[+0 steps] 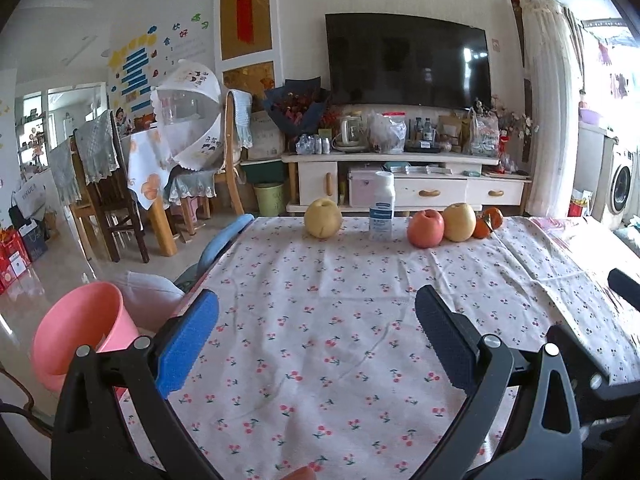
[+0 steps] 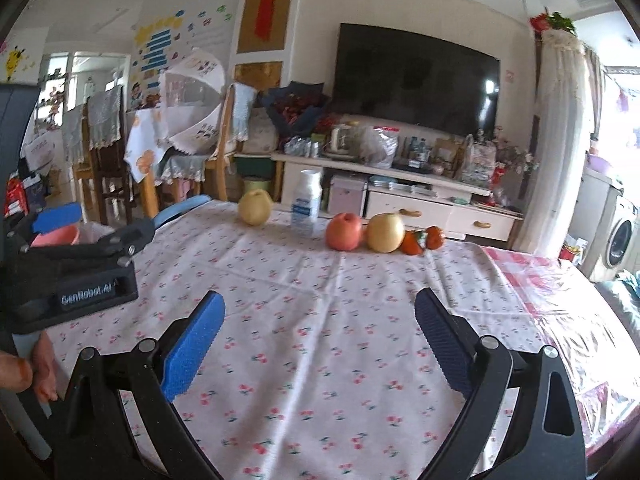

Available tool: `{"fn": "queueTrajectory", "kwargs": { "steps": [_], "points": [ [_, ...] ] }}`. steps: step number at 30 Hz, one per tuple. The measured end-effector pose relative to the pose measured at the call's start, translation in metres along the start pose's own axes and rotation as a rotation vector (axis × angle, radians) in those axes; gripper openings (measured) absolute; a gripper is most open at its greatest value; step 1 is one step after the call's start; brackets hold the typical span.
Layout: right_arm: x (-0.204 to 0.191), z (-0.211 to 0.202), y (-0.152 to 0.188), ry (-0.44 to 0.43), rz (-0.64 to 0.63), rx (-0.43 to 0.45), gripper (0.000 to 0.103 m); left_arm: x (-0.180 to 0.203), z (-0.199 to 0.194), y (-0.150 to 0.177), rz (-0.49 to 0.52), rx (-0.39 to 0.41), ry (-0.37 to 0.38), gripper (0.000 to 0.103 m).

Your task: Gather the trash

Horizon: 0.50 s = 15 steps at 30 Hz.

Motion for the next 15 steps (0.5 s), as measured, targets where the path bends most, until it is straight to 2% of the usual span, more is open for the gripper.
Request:
{"fn": "queueTrajectory", "kwargs": {
  "steps": [5,10,15],
  "points": [
    [0.022,-0.005,-0.005,0.035,0.037,0.032,0.095,0.013,-0.003,-0.006,0.005,0.006,0.013,0.099],
    [0.04,-0.012,-0.009,0.059,0.065,0.076,0.096,0.022,-0.013,-0.017,-0.043,0.048,0.064,0.099],
    [0.052,-0.017,-0.01,0.069,0.099,0.091,0.096,0.027,-0.02,-0.026,-0.077,0.053,0.094,0.099]
  ]
}}
Point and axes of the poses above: each gripper's, at about its wrist camera, not at the fingertips, and z roughly the way its jaws point, x to its right, y to its underside, the point moved 4 cm from there along z, roughly the way its jaws point, and after that the axes turned 4 degrees about x, right-handed, at the moved point
